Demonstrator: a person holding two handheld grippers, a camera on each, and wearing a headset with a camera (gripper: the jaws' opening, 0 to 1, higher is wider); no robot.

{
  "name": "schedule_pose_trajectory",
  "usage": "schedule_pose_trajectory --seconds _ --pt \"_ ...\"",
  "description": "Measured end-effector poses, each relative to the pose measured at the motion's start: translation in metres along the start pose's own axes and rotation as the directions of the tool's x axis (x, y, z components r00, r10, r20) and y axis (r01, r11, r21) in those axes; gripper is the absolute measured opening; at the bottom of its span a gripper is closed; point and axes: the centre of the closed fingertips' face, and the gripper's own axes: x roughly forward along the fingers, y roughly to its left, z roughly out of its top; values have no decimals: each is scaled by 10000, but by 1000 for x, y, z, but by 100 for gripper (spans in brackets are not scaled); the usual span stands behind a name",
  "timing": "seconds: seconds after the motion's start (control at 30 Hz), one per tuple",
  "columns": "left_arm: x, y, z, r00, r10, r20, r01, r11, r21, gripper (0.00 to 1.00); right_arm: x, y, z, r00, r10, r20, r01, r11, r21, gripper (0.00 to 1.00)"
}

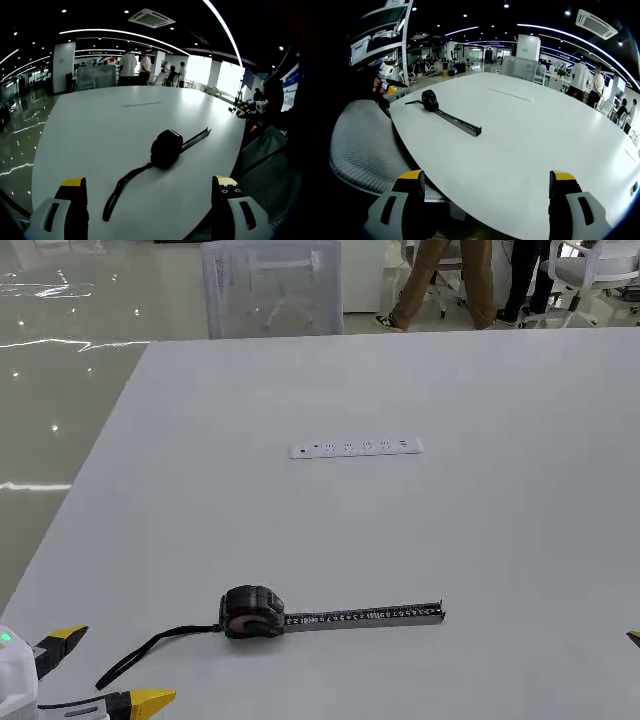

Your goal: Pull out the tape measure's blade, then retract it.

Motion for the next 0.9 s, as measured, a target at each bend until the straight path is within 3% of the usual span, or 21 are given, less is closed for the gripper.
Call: schedule_pose_trajectory --seconds 0.2,0.3,0.57,0.7,0.9 --pt "-1 2 8 9993 146 349 -152 9998 154 100 2 0 0 10000 62 -73 -63 9999 -88 100" --pt "-1 0 4 9999 63 104 -65 9998 198 100 3 6 1 9996 293 -52 -294 9992 -268 100" --pt "-1 -2 6 9998 30 180 -35 9996 285 100 6 8 3 9989 438 -145 -447 9966 -686 100" --pt "3 -6 4 9998 118 -141 -111 9988 469 100 9 7 10 9989 440 -156 -452 9952 -864 100" --pt "4 -15 13 9997 -66 251 54 9989 476 100 12 5 15 9990 433 -100 -440 9956 -827 100"
